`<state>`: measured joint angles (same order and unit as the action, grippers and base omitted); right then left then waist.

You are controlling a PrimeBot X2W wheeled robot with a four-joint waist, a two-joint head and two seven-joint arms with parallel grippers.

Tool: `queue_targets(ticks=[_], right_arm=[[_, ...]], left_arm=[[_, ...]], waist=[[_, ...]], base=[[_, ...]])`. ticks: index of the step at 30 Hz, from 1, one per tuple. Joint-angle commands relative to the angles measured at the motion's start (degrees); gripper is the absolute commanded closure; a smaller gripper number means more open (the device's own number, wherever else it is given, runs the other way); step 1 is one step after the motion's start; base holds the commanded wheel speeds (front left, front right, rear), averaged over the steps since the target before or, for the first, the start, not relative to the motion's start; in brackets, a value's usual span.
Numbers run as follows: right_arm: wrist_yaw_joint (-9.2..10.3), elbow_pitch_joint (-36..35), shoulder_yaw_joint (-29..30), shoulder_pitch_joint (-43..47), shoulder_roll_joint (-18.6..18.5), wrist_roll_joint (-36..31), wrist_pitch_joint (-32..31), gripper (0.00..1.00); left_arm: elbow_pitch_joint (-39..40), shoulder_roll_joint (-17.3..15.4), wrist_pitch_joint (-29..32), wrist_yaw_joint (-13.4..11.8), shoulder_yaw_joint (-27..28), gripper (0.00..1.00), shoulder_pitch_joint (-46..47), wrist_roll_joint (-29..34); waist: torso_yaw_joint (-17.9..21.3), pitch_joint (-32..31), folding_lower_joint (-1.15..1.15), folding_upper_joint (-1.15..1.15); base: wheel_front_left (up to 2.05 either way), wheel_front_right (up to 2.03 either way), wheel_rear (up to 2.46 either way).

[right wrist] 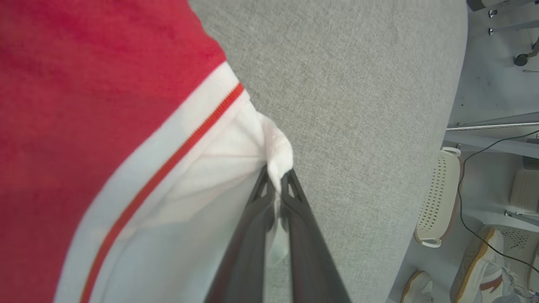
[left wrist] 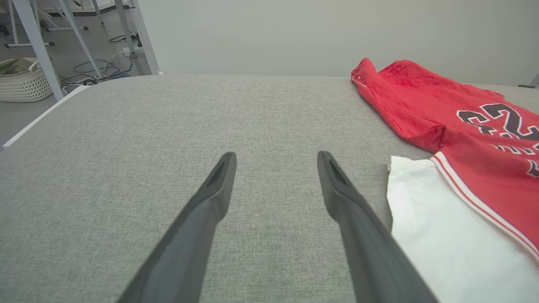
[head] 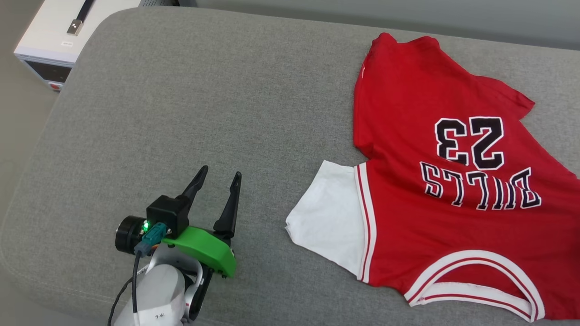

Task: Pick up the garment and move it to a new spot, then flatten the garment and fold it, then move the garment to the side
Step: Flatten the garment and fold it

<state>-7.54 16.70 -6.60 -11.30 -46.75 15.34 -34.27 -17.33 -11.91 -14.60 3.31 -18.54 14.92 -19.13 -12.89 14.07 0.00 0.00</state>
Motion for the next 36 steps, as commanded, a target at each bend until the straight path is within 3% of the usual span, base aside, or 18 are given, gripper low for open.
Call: queue_targets(ticks=[1,2,3,12,19,25,36], right_arm=[[0.05,1.6,-0.4,-2.1,0.3,-0.5,1.5,1.00],[0.05,2.5,-0.7,-2.7,0.4,-0.9,2.5,0.57],[0.05,3.7,-1.0,-3.4,0.6,-1.2,3.4,0.00],[0.05,9.2,-0.6,-7.0,4.5,-0.7,11.1,0.00],[0.05,5.7,4.3,-6.6,9.1,2.1,19.1,0.00],[0.05,-1.8,10.5,-2.4,16.0,3.3,27.5,0.00],[0.05,-16.9,18.5,11.1,33.4,-1.1,40.4,0.00]], left_arm=[[-0.2,0.3,-0.4,0.3,0.0,0.00,1.4,-0.1],[-0.3,0.3,-0.4,0.3,0.0,0.00,1.5,-0.1],[-0.4,0.4,-0.4,0.3,0.1,0.00,1.7,-0.1],[-1.4,0.3,-0.4,0.3,0.5,0.00,1.3,-0.3],[-1.3,0.2,-0.4,0.4,1.2,0.00,-0.3,-1.0],[-0.4,0.1,-0.4,0.3,1.7,0.00,-2.0,-1.6],[1.6,0.6,-0.4,0.9,1.3,0.00,-6.5,-2.6]], waist=[[-0.7,0.9,0.00,0.00],[-0.7,0.9,0.00,0.00],[-0.8,1.0,0.00,0.00],[1.2,-2.0,0.00,0.00],[3.9,-6.3,0.00,0.00],[5.9,-8.7,0.00,0.00],[7.9,-10.6,0.00,0.00]], base=[[0.00,0.00,0.00],[0.00,0.00,0.00],[0.00,0.00,0.00],[0.00,0.00,0.00],[0.00,0.00,0.00],[0.00,0.00,0.00],[0.00,0.00,0.00]])
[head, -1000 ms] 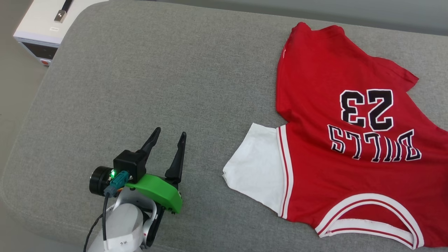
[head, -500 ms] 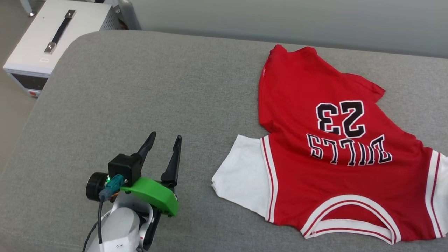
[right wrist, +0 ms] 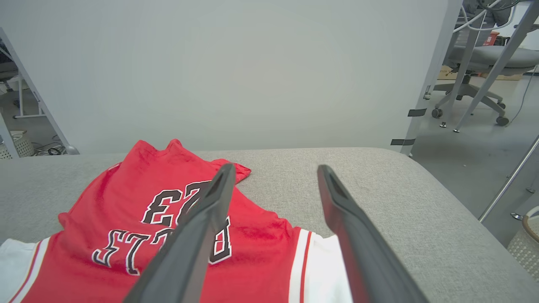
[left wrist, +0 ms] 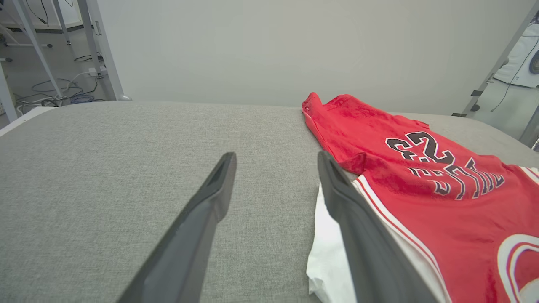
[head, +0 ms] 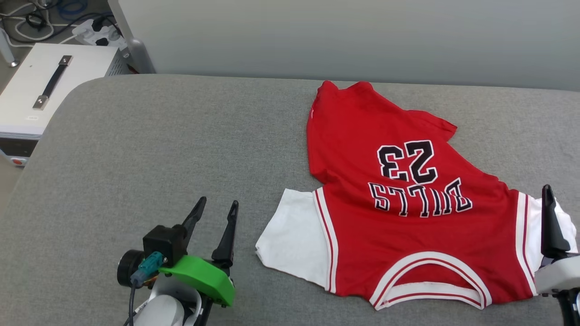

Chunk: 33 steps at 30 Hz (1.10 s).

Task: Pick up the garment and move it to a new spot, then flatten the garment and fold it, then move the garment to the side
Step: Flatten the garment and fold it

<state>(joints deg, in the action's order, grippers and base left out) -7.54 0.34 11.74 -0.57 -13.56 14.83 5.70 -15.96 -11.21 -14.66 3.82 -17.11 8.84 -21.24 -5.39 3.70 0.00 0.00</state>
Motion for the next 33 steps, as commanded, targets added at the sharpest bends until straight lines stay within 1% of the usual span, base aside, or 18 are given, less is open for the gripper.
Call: queue_targets(ticks=[1,2,5,7,9,10,13,16,18,20,22,25,27,29,31,33], right_arm=[[0.05,-1.2,0.3,1.0,1.1,-1.0,0.9,0.00],[0.05,-1.9,0.7,1.8,2.2,-1.3,1.2,0.00],[0.05,-3.3,1.3,3.0,4.0,-1.8,1.1,0.00],[0.05,-4.1,1.6,3.4,4.6,-2.1,0.7,0.00],[0.05,-4.9,1.7,3.6,4.8,-2.3,0.3,0.00],[0.05,-5.2,1.8,3.6,4.9,-2.4,0.0,0.00],[0.05,-5.9,1.7,3.4,5.0,-2.5,-0.6,0.00],[0.05,-6.1,1.4,3.3,5.0,-2.5,-1.2,0.00],[0.05,-6.2,1.1,3.2,5.0,-2.5,-1.3,0.00],[0.05,-6.2,0.7,2.9,5.0,-2.5,-1.4,0.00],[0.05,-6.1,0.2,2.5,5.0,-2.5,-1.4,0.00],[0.05,-5.7,-0.9,1.9,4.8,-2.6,-1.3,0.00],[0.05,-5.5,-1.1,1.5,4.8,-2.5,-1.1,0.00],[0.05,-4.9,-1.6,0.9,4.8,-2.5,-0.7,0.00],[0.05,-4.5,-2.1,0.9,4.1,-4.0,-0.5,0.00],[0.05,-4.2,-2.4,0.5,4.1,-4.3,-0.4,0.00]], left_arm=[[0.3,-0.1,-0.3,0.4,-0.2,0.00,-0.7,-0.5],[0.4,-0.2,0.0,0.4,-0.4,0.00,-0.9,-0.6],[1.3,-0.7,1.2,0.4,-0.8,0.00,-1.0,-0.5],[2.4,-1.2,3.6,0.4,-1.3,0.00,-0.7,-0.7],[3.8,-1.8,7.8,0.3,-1.9,0.00,-0.4,-0.9],[4.7,-2.3,10.8,0.2,-2.4,0.00,-0.2,-1.0],[7.3,-2.8,19.5,-1.6,-2.7,0.00,0.1,-2.0],[9.8,-4.3,31.8,-4.1,-4.3,0.00,0.1,-1.7],[12.1,-5.2,38.5,-5.5,-5.3,0.00,0.0,-1.3],[14.2,-5.1,43.0,-7.0,-5.6,0.00,0.0,-1.7],[15.2,-6.0,47.0,-7.9,-6.4,0.00,0.0,-1.0],[16.1,-6.3,50.4,-9.0,-6.8,0.00,0.1,-0.8],[15.7,-6.7,51.3,-9.5,-7.0,0.00,0.3,-0.3],[13.7,-6.7,51.1,-10.6,-6.6,0.00,0.7,0.2],[12.4,-6.8,50.6,-11.0,-6.5,0.00,0.9,0.5],[11.1,-6.8,50.2,-11.1,-6.3,0.00,1.1,0.5]], waist=[[0.5,-0.3,0.00,0.00],[0.6,-0.3,0.00,0.00],[0.8,-0.2,0.00,0.00],[1.0,0.1,0.00,0.00],[1.3,0.4,0.00,0.00],[1.5,0.6,0.00,0.00],[2.1,1.3,0.00,0.00],[2.9,2.2,0.00,0.00],[3.4,2.9,0.00,0.00],[4.0,3.7,0.00,0.00],[4.8,4.5,0.00,0.00],[6.0,5.6,0.00,0.00],[6.7,6.3,0.00,0.00],[7.8,7.5,0.00,0.00],[8.2,7.9,0.00,0.00],[8.6,8.4,0.00,0.00]], base=[[0.00,0.00,0.00],[0.00,0.00,0.00],[0.00,0.00,0.00],[0.00,0.00,0.00],[0.00,0.00,0.00],[0.00,0.00,0.00],[0.00,0.00,0.00],[0.00,0.00,0.00],[0.00,0.00,0.00],[0.00,0.00,0.00],[0.00,0.00,0.00],[0.00,0.00,0.00],[0.00,0.00,0.00],[0.00,0.00,0.00],[0.00,0.00,0.00],[0.00,0.00,0.00]])
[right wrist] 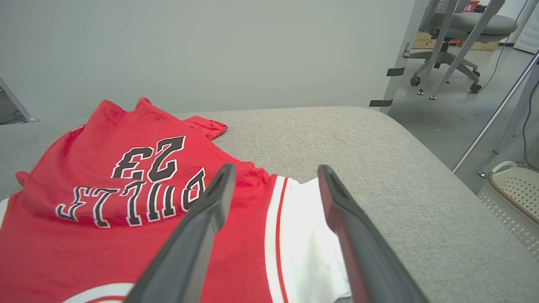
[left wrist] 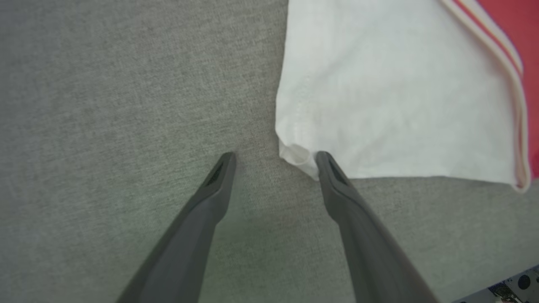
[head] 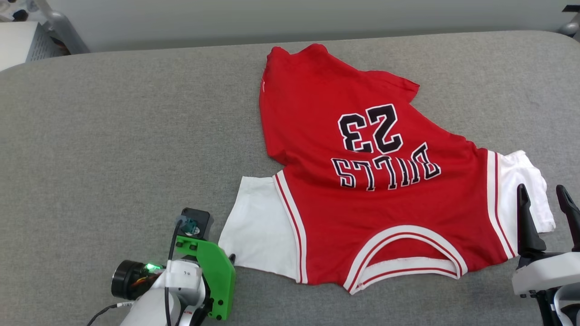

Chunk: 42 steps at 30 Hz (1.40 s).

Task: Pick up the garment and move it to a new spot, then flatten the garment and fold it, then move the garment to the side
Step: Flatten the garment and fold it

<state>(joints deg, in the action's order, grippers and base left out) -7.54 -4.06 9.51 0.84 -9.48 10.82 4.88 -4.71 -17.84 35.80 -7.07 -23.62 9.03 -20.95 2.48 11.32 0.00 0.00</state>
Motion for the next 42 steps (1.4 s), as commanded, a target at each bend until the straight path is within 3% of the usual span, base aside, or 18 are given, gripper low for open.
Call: queue_targets(ticks=[1,5,6,7,13,19,32,36,42], right_arm=[[0.05,0.3,-0.1,-1.0,0.0,-0.3,0.5,0.00],[0.05,0.8,0.1,-1.3,-0.2,-0.5,0.6,0.00],[0.05,0.9,0.1,-1.4,-0.3,-0.5,0.5,0.00],[0.05,1.0,0.1,-1.4,-0.5,-0.5,0.5,0.00],[0.05,1.8,0.9,-0.8,-1.6,-0.6,-0.4,0.00],[0.05,2.6,1.4,1.2,-3.6,-0.5,-5.7,0.00],[0.05,4.5,2.9,2.0,-11.1,2.7,-37.0,0.00],[0.05,6.0,3.3,-0.1,-12.1,4.9,-42.5,0.00],[0.05,9.9,2.3,-3.5,-13.8,7.0,-45.6,0.00]], left_arm=[[-0.7,0.0,-0.6,-0.2,0.3,0.00,1.0,0.0],[-3.2,-0.1,-1.1,0.1,0.1,0.00,1.3,-0.2],[-3.8,-0.1,-1.0,0.3,0.1,0.31,1.3,-0.5],[-4.3,-0.1,-0.9,0.5,0.0,1.00,1.2,-0.6],[-4.9,0.3,-4.3,-0.7,2.9,1.00,0.2,-3.2],[-1.4,-0.1,-8.1,-1.1,6.7,1.00,-1.1,-5.9],[12.7,-2.6,-4.9,-2.7,9.4,1.00,-6.4,-9.3],[15.7,-3.1,-3.3,-3.2,9.2,1.00,-6.7,-9.4],[18.4,-3.5,-2.0,-3.8,8.9,1.00,-6.4,-9.3]], waist=[[0.8,0.9,0.00,0.00],[0.9,1.4,0.00,0.00],[0.9,1.5,0.00,0.00],[0.8,1.5,0.00,0.00],[-1.3,-0.6,0.00,0.00],[-3.4,-2.7,0.00,0.00],[-6.3,-1.0,0.00,0.00],[-7.0,0.3,0.00,0.00],[-8.0,2.3,0.00,0.00]], base=[[0.00,0.00,0.00],[0.00,0.00,0.00],[0.00,0.00,0.00],[0.00,0.00,0.00],[0.00,0.00,0.00],[0.00,0.00,0.00],[0.00,0.00,0.00],[0.00,0.00,0.00],[0.00,0.00,0.00]])
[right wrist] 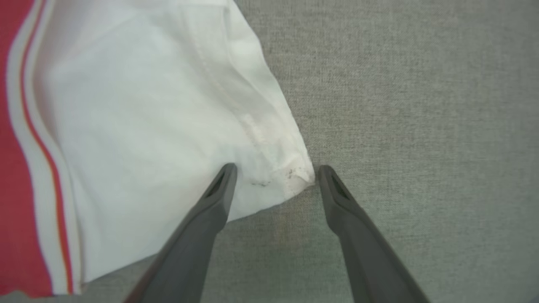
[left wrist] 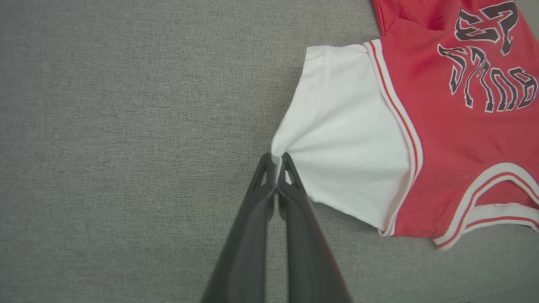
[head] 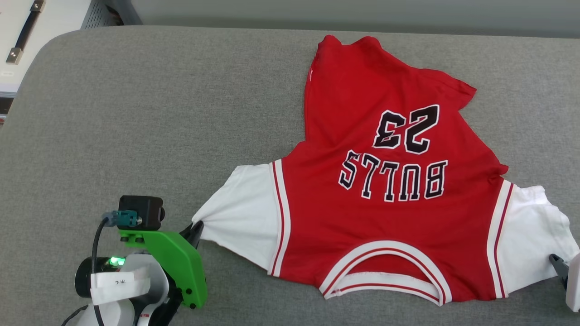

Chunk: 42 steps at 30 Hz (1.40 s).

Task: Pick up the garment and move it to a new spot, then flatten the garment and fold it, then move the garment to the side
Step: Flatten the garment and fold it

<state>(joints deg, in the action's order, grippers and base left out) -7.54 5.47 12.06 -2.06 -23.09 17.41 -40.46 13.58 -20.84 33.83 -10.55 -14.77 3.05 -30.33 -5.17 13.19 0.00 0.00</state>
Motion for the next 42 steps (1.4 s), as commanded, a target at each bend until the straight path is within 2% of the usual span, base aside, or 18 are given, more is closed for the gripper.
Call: queue_targets(ticks=[1,9,10,11,13,14,20,24,34,42], right_arm=[[0.05,0.8,-0.5,-0.7,-0.4,0.4,-0.4,0.00],[0.05,5.5,-1.7,-1.0,0.4,1.6,-0.7,0.00],[0.05,6.2,-1.9,-1.0,0.5,2.0,-0.9,0.18],[0.05,6.6,-1.9,-1.0,0.7,2.3,-0.9,0.54],[0.05,7.3,-2.0,-1.0,0.9,2.8,-1.0,0.90],[0.05,7.6,-2.1,-1.0,0.9,3.1,-0.9,1.00],[0.05,7.7,-1.3,-1.3,0.4,4.7,1.8,1.00],[0.05,5.8,-1.4,-1.0,-1.4,5.9,3.8,1.00],[0.05,-6.4,-0.6,-2.1,-7.3,10.5,4.2,1.00],[0.05,-14.0,0.1,-7.7,-12.0,13.4,2.2,1.00]], left_arm=[[0.3,-0.5,0.0,-0.3,0.0,1.00,-0.4,0.1],[1.0,-0.7,0.3,-0.6,-0.2,1.00,0.3,0.3],[1.0,-0.8,0.3,-0.6,-0.1,1.00,0.4,0.2],[0.9,-0.8,0.3,-0.6,0.0,1.00,0.5,0.2],[0.7,-1.0,0.2,-0.7,0.1,1.00,0.6,0.2],[0.5,-1.0,0.1,-0.7,0.2,1.00,0.6,0.1],[0.2,-1.4,-1.3,-0.7,0.7,1.00,0.6,0.6],[0.3,-1.9,-1.7,-0.5,0.9,1.00,0.3,0.5],[3.2,-4.3,-2.3,0.2,3.6,1.00,1.3,-0.4],[7.7,-6.7,-2.9,0.7,6.7,1.00,5.6,-0.5]], waist=[[-0.4,0.6,0.00,0.00],[-0.7,2.0,0.00,0.00],[-0.7,2.1,0.00,0.00],[-0.7,2.1,0.00,0.00],[-0.6,1.9,0.00,0.00],[-0.5,1.7,0.00,0.00],[0.2,-1.0,0.00,0.00],[0.8,-3.6,0.00,0.00],[2.2,-10.0,0.00,0.00],[3.6,-13.4,0.00,0.00]], base=[[0.00,0.00,0.00],[0.00,0.00,0.00],[0.00,0.00,0.00],[0.00,0.00,0.00],[0.00,0.00,0.00],[0.00,0.00,0.00],[0.00,0.00,0.00],[0.00,0.00,0.00],[0.00,0.00,0.00],[0.00,0.00,0.00]])
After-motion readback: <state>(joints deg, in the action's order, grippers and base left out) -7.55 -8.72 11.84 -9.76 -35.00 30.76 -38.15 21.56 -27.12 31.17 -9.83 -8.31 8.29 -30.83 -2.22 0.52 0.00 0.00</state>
